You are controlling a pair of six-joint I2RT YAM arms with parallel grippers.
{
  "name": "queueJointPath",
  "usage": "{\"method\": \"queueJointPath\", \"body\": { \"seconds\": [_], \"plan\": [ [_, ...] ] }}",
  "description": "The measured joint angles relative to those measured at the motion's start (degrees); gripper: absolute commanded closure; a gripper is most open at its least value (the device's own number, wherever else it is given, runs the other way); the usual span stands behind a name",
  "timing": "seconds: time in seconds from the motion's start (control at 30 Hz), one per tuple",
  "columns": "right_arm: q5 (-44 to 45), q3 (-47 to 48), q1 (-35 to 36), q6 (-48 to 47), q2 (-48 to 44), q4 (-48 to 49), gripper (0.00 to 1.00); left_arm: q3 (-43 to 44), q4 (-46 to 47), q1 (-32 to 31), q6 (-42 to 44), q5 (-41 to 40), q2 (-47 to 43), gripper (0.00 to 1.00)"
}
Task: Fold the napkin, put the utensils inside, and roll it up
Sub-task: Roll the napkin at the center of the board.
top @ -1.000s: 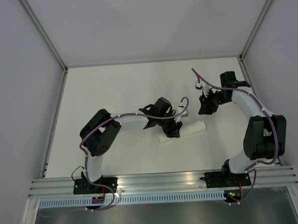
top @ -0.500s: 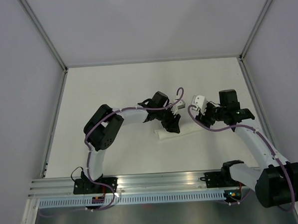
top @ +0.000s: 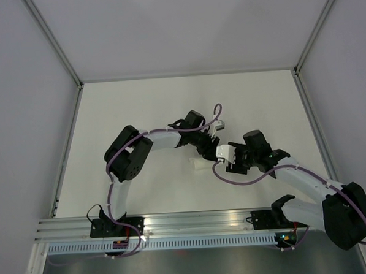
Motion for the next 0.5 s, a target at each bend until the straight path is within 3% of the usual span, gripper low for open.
{"method": "queueJointPath", "body": {
  "seconds": [0.37,0.5],
  "plan": [
    [10.56,-4.0,10.16,0.85,5.42,13.51,0.3,0.66,-0.04,0.9,-0.44,2.84,1.03,0.44],
    [13.7,-4.04,11.65,1.2,9.14,17.46,0.39,0.72,-0.04,1.09,-0.46,3.54,1.2,0.44]
  ]
}}
